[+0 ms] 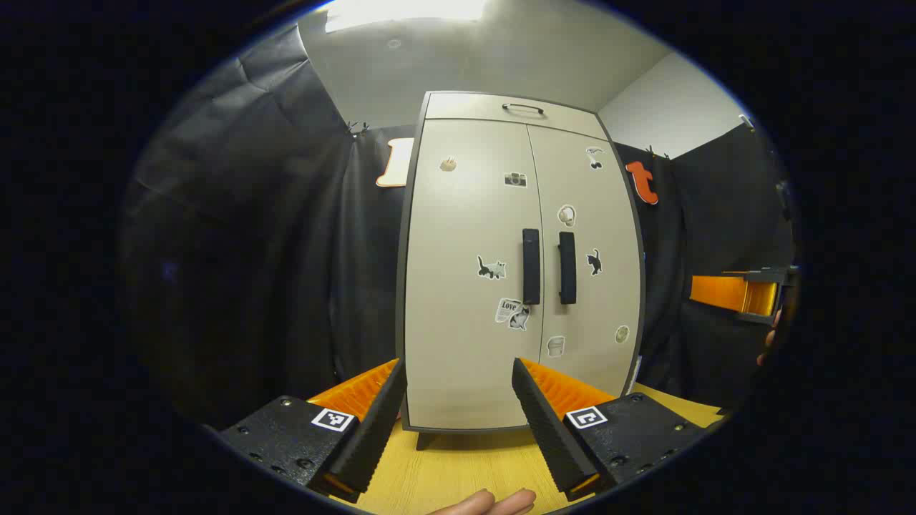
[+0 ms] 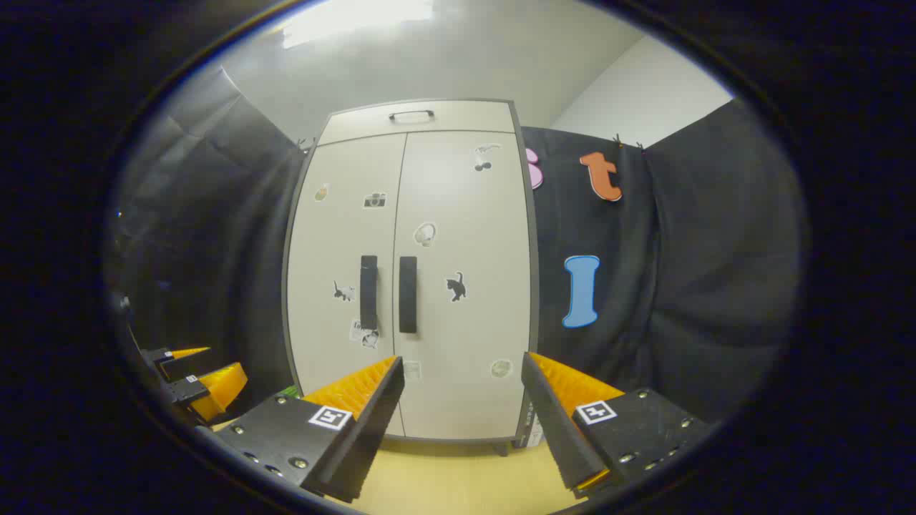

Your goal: Open the right door of the double-door shoe cabinet with the right hand, and open the left door with the left hand.

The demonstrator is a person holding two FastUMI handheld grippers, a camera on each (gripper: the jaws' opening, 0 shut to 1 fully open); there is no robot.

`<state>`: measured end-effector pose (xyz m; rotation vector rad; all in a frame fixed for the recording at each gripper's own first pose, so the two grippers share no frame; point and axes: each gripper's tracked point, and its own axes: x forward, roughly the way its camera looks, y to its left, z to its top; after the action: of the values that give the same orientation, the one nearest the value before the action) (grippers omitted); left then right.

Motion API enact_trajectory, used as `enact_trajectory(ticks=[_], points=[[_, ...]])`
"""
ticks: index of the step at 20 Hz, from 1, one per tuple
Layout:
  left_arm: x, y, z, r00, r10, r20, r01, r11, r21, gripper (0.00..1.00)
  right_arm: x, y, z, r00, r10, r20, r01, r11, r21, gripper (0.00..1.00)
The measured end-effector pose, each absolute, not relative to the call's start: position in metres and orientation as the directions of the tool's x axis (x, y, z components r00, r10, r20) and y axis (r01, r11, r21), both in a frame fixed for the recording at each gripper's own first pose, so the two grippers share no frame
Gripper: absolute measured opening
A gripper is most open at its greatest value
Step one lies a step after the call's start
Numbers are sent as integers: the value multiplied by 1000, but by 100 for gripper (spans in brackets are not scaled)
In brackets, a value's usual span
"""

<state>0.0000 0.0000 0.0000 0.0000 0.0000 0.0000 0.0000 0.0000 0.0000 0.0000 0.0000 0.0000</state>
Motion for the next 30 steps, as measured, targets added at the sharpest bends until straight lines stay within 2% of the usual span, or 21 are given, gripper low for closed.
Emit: enact_trajectory(ticks=[1, 2, 3, 4, 7, 8, 9, 13, 14, 15, 18, 19, 20, 21, 22, 24, 25, 26, 27, 28, 30], points=[[-1, 2, 3, 1000, 8, 6, -8, 1000, 2, 92, -1, 2, 0, 1000, 5, -4, -5, 1000, 2, 98], [-2, 4, 6, 1000, 9, 8, -8, 1000, 0, 92, 1, 5, 2, 1000, 9, -4, -9, 1000, 6, 93], [-2, 4, 7, 1000, 5, 5, -5, 1000, 0, 92, 3, 7, 2, 1000, 14, -8, -14, 1000, 10, 93], [-2, 5, 8, 1000, 1, -1, -1, 1000, 1, 92, 4, 9, 0, 1000, 19, -15, -19, 1000, 13, 98], [0, 5, 10, 1000, -14, -3, 14, 1000, 2, 92, 17, 13, 1, 999, 37, -26, -36, 999, 18, 98], [2, 5, 11, 1000, -20, -5, 20, 1000, 4, 92, 25, 12, 3, 999, 38, -27, -38, 999, 19, 94], [5, 5, 11, 1000, -23, -8, 23, 1000, 6, 92, 33, 10, 5, 999, 34, -26, -33, 999, 17, 98], [23, 8, 18, 1000, -25, -8, 25, 1000, -7, 92, 66, 8, 14, 999, 32, -20, -32, 999, 7, 98], [27, 9, 19, 1000, -25, -8, 25, 1000, -12, 92, 74, 8, 15, 999, 33, -25, -32, 999, 9, 94], [32, 10, 20, 1000, -27, -6, 27, 999, -17, 92, 82, 8, 15, 999, 31, -35, -30, 999, 10, 98], [43, 9, 16, 999, -42, -14, 42, 999, -18, 92, 109, 12, 14, 998, 31, -59, -30, 999, 13, 98], [47, 7, 13, 998, -53, -20, 53, 998, -18, 92, 117, 15, 15, 997, 34, -65, -33, 999, 13, 94], [50, 6, 11, 998, -63, -28, 62, 998, -22, 92, 126, 21, 17, 997, 40, -66, -39, 999, 10, 98], [52, 5, 7, 997, -72, -37, 71, 997, -28, 92, 135, 26, 20, 997, 48, -66, -48, 999, 8, 94], [55, 6, 5, 996, -77, -43, 75, 996, -39, 92, 144, 33, 25, 996, 56, -62, -56, 998, 5, 98], [60, 16, -1, 996, -68, -57, 64, 996, -59, 92, 162, 48, 33, 996, 71, -58, -71, 997, 1, 98], [62, 21, -4, 996, -59, -60, 55, 996, -64, 92, 171, 56, 35, 995, 80, -60, -80, 997, 7, 94], [65, 27, -7, 996, -53, -65, 49, 997, -62, 92, 179, 65, 37, 994, 94, -62, -93, 996, 12, 98], [66, 34, -11, 997, -42, -71, 38, 998, -56, 92, 188, 72, 39, 993, 100, -59, -99, 995, 10, 94], [68, 40, -13, 997, -32, -71, 29, 998, -50, 93, 197, 78, 40, 993, 104, -57, -104, 995, 0, 98], [70, 49, -18, 997, -20, -75, 17, 999, -45, 92, 216, 88, 35, 993, 102, -66, -104, 994, -20, 95]])
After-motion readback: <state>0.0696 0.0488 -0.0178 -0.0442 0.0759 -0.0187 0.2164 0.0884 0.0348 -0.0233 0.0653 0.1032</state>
